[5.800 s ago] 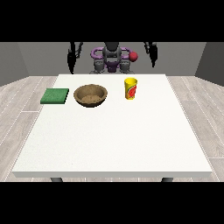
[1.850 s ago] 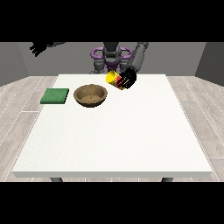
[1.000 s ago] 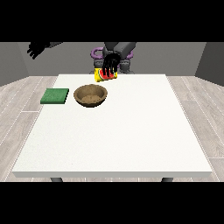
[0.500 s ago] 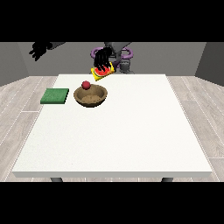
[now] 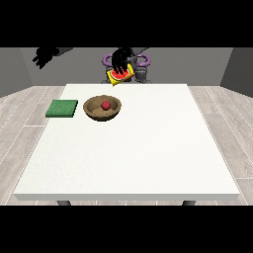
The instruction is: Pick the cup and pour the ball into the bowl, then pick the bowl and place it on the pad
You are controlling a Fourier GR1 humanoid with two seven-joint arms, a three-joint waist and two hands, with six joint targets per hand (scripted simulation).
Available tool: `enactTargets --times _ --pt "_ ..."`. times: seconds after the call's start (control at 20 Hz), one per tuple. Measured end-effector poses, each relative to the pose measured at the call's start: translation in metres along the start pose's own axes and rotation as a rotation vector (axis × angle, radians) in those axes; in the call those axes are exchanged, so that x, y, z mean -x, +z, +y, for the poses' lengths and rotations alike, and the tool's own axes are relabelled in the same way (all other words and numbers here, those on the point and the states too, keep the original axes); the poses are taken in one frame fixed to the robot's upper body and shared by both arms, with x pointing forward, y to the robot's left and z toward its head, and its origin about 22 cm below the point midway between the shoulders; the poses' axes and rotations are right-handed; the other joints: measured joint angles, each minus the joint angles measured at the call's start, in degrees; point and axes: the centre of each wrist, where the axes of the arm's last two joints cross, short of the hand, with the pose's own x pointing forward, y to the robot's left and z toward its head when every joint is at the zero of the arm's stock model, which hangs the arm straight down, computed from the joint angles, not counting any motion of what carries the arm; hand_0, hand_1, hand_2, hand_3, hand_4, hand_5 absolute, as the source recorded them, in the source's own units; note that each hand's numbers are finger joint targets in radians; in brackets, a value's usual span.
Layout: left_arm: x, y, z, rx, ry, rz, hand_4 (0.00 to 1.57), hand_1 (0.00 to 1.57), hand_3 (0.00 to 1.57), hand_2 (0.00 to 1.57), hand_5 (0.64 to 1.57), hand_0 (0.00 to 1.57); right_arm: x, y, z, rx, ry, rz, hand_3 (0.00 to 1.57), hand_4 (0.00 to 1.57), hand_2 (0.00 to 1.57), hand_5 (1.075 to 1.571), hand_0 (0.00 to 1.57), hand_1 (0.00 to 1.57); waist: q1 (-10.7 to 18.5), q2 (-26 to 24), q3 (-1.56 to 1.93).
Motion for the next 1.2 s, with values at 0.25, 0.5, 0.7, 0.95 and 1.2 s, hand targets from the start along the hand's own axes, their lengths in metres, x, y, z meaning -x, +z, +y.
enactTargets --times 0.25,0.5,0.7,0.95,1.2 --pt "0.045 -0.012 0.018 -0.062 0.4 0.081 1.28 0.64 0.67 0.94 1.545 0.64 -0.001 0.002 -0.006 0.076 0.001 -0.01 0.13 0.78 0.0 1.559 0.0 0.0 5.3 0.6 -0.2" --pt "0.094 -0.022 0.05 -0.142 0.907 0.192 1.12 0.0 0.0 0.0 1.57 0.0 0.004 0.002 -0.001 0.121 -0.003 -0.013 0.0 0.79 0.0 1.555 0.0 0.0 9.8 1.6 -0.61" --pt "0.138 -0.023 0.068 -0.173 1.275 0.203 1.05 0.0 0.0 0.0 1.567 0.0 0.011 0.002 0.003 0.165 -0.012 -0.013 0.0 0.78 0.0 1.56 0.0 0.0 13.3 3.4 -0.63" --pt "0.206 -0.018 0.079 -0.177 1.568 0.103 1.06 0.0 0.0 0.0 1.561 0.0 0.033 0.005 0.016 0.225 -0.054 -0.016 0.0 0.73 0.0 1.566 0.0 0.0 17.4 6.7 -0.28" --pt "0.276 -0.001 0.079 -0.205 1.68 0.032 1.05 0.0 0.0 0.0 1.558 0.0 0.047 0.003 0.024 0.24 -0.096 -0.042 0.0 0.74 0.0 1.568 0.0 0.0 18.5 10.4 -0.07"
